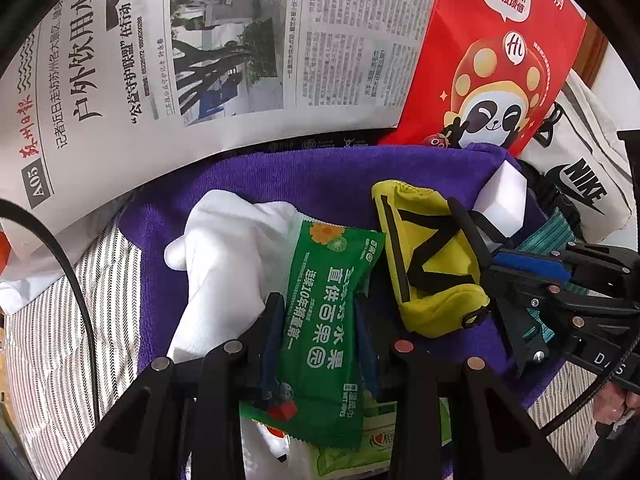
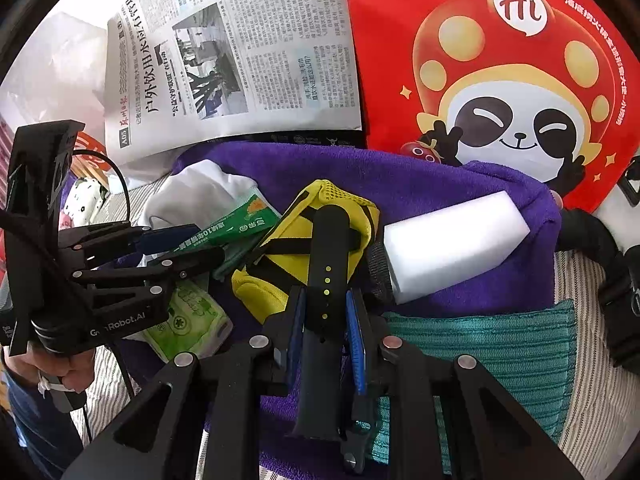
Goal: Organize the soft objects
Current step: 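Carry the snack packet and the watch strap over the purple towel with both grippers, then lay the snack packet on the white glove while the right gripper lays the strap by the teal cloth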
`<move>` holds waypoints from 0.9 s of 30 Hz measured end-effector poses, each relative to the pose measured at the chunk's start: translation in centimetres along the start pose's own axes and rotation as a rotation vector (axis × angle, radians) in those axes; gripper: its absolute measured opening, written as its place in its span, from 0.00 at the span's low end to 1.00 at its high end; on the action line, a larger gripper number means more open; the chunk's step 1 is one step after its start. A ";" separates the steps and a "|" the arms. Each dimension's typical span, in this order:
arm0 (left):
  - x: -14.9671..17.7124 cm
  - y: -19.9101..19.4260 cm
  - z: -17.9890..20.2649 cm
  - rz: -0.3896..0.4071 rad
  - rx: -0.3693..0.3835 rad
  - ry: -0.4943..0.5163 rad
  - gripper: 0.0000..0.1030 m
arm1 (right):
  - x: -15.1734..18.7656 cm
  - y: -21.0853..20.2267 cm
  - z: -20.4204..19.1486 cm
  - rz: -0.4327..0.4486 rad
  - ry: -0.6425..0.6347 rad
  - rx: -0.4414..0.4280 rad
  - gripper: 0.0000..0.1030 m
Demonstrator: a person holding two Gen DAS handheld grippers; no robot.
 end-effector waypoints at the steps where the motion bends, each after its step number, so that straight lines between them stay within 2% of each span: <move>1: 0.0 0.1 0.0 -0.001 0.000 0.000 0.34 | 0.0 0.0 0.0 0.000 0.001 -0.003 0.21; 10: 0.2 1.2 0.7 -0.005 -0.021 0.026 0.34 | 0.1 -0.1 0.0 0.000 -0.003 0.002 0.21; 20: 0.5 1.8 1.1 -0.016 -0.007 0.025 0.34 | 0.1 0.1 0.0 0.000 -0.002 -0.007 0.21; 27: 1.1 2.3 0.7 -0.027 0.015 0.019 0.42 | 0.0 0.0 0.1 -0.001 0.001 -0.004 0.23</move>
Point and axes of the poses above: each gripper's, at about its wrist camera, not at the fingertips, and y roughly the way its jaws point, z to its right, x to its underside, the point moved 10 cm from there along y, roughly the way its jaws point, and after that the axes turned 6 degrees about -y, right-handed, at the moved point
